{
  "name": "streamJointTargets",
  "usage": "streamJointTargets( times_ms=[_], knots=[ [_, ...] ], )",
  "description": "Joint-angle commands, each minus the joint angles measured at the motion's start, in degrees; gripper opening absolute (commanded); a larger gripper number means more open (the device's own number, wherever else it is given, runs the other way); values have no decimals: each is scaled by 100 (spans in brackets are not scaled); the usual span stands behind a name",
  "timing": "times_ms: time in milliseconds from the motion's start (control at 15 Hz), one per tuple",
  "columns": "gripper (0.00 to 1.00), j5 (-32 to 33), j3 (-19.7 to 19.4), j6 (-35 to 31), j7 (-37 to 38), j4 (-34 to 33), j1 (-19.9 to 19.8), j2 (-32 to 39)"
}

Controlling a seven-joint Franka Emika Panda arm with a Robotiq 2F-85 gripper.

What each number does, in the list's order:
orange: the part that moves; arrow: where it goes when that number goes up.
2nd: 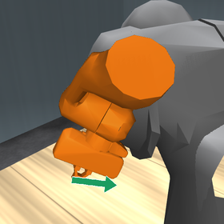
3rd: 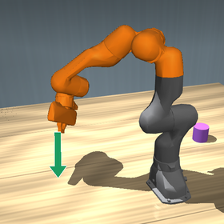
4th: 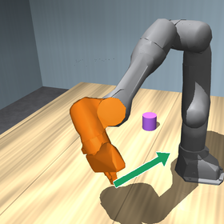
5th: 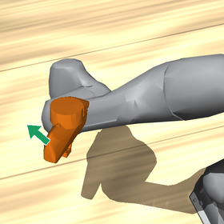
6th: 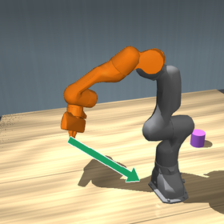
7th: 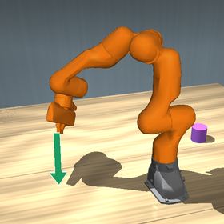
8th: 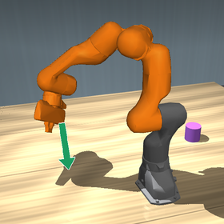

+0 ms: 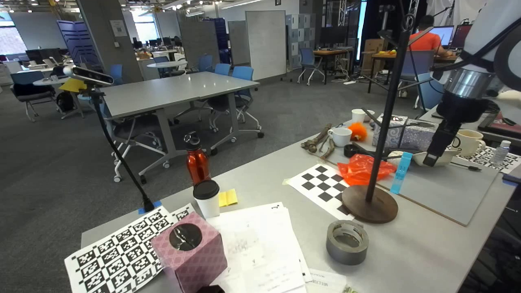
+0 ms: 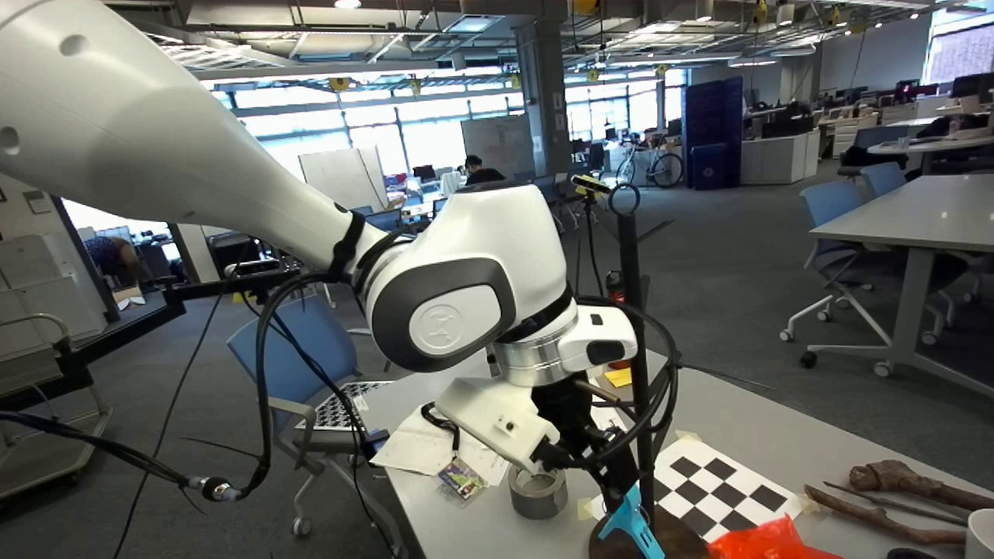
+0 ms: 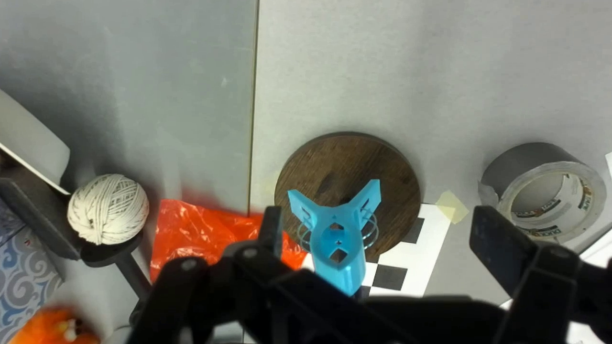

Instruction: Take the blue peg from the hanger and place it on the table

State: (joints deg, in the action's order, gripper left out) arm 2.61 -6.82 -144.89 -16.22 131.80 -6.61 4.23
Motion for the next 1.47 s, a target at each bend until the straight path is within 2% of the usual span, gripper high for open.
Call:
streamJointTargets(
  times_ms=[0,600,1000,1400],
  knots=[
    [100,53,16,-360,52,-169,-40,407],
    [100,174,6,-1002,259,387,-8,-79],
    [100,799,14,-984,867,897,47,-772],
    [100,1595,252,-961,1778,1248,-30,-1405]
  ],
)
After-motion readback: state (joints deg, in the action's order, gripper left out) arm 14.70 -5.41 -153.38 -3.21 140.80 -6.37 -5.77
